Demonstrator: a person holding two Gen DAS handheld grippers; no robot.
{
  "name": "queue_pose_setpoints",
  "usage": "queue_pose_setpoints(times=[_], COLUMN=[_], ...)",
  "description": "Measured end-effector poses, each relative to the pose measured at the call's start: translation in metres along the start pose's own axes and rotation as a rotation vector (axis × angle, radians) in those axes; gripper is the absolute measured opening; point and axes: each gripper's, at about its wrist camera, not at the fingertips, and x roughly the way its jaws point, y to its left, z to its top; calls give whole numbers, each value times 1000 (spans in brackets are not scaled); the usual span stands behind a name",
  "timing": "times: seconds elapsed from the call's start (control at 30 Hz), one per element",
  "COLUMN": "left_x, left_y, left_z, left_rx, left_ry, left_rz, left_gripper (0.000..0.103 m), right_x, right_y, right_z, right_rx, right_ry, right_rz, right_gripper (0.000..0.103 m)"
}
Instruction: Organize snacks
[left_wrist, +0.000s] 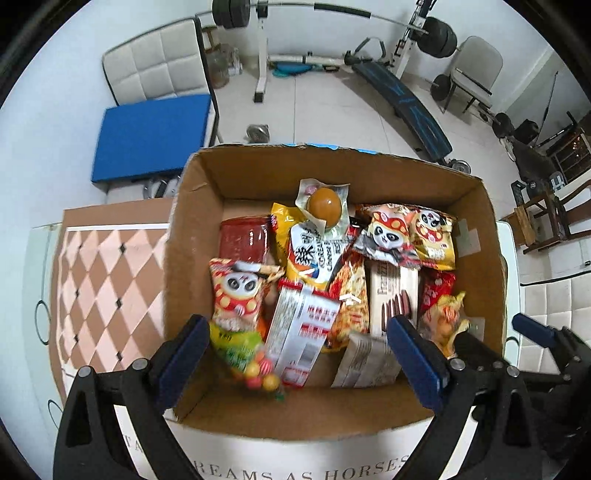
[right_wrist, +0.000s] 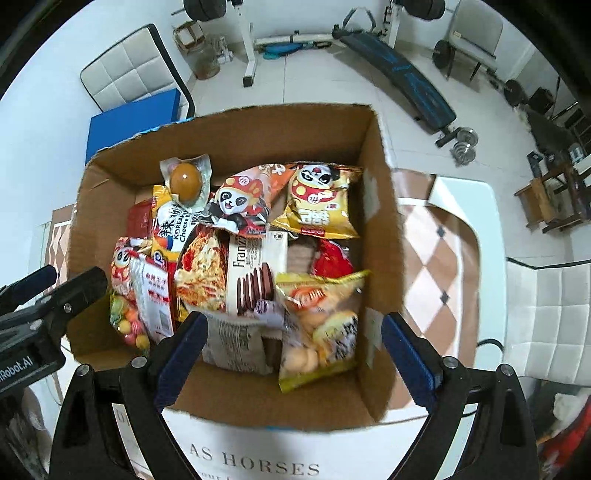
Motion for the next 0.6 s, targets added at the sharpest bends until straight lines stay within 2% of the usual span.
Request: queue_pose_setpoints(times=[0.23, 0.6], left_x=[-32, -104], left_y=[-6, -19], left_z=[-41, -105], left_rx=[-5, 14], left_ry=[-53, -205], left_rz=[-2, 3], left_gripper=[99, 99], right_x=[-42, -111], right_y=[-5, -17], right_z=[-36, -104], right_rx=[-8, 12], right_ry=[-82, -208], right_rz=[-13, 10], right_gripper=[97, 97])
